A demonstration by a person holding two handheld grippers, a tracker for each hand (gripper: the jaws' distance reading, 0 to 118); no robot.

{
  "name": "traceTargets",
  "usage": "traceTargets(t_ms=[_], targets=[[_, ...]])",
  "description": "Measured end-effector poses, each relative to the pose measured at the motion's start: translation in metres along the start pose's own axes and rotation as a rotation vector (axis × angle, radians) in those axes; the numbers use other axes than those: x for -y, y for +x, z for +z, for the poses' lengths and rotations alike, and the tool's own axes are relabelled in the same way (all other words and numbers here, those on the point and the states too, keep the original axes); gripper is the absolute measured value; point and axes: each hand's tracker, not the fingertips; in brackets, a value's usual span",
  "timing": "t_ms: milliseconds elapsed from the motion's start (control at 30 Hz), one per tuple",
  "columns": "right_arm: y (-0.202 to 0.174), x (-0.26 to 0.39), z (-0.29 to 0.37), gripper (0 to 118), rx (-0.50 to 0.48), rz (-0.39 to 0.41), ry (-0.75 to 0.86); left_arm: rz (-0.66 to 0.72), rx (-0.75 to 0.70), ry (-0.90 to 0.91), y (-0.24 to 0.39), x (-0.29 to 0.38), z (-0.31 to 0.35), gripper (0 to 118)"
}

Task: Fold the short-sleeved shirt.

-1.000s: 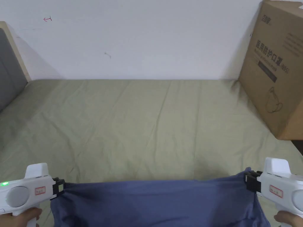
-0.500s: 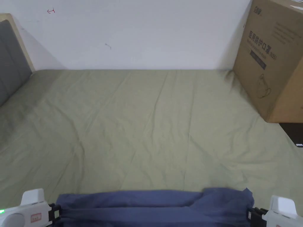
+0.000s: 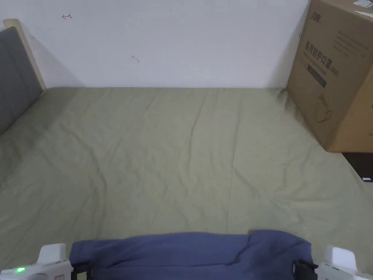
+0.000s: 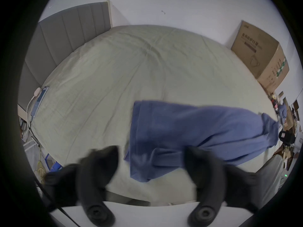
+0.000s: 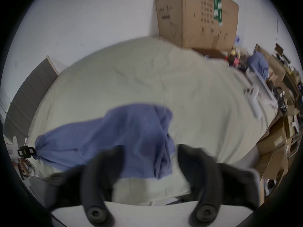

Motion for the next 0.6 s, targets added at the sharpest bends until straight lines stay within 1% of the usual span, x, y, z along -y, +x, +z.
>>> traceTargets(t_ms=[33,67,100,200,300,333,400,500,533,600], targets=[[-0.004,-0.008,0.011,90,-0.007,0.012,0.049,0.006,0.030,0.042,0.001,-0.007,0.012,106],[-0.010,-0.019,0.025,92,-0.014,0.029,0.107,0.005,0.059,0.110,0.005,-0.015,0.027,108],[-0.004,-0.033,0.029,92,-0.026,0.043,0.160,-0.009,0.080,0.186,0.010,-0.025,0.044,107],[-0.022,-0.066,0.065,92,-0.057,0.087,0.322,-0.057,0.093,0.373,0.030,-0.052,0.091,108],[-0.041,-0.093,0.096,92,-0.087,0.132,0.501,-0.122,0.056,0.590,0.054,-0.069,0.133,107],[-0.049,-0.098,0.105,92,-0.083,0.142,0.556,-0.144,0.042,0.667,0.062,-0.073,0.144,107],[-0.060,-0.105,0.116,92,-0.062,0.158,0.669,-0.159,0.011,0.761,0.077,-0.080,0.161,107],[-0.080,-0.110,0.125,92,-0.006,0.224,0.754,-0.149,-0.010,0.878,0.095,-0.087,0.174,107],[-0.085,-0.111,0.126,92,0.012,0.244,0.788,-0.156,-0.020,0.911,0.101,-0.088,0.177,105],[-0.091,-0.111,0.127,92,-0.008,0.238,0.778,-0.163,-0.022,0.952,0.109,-0.089,0.179,100]])
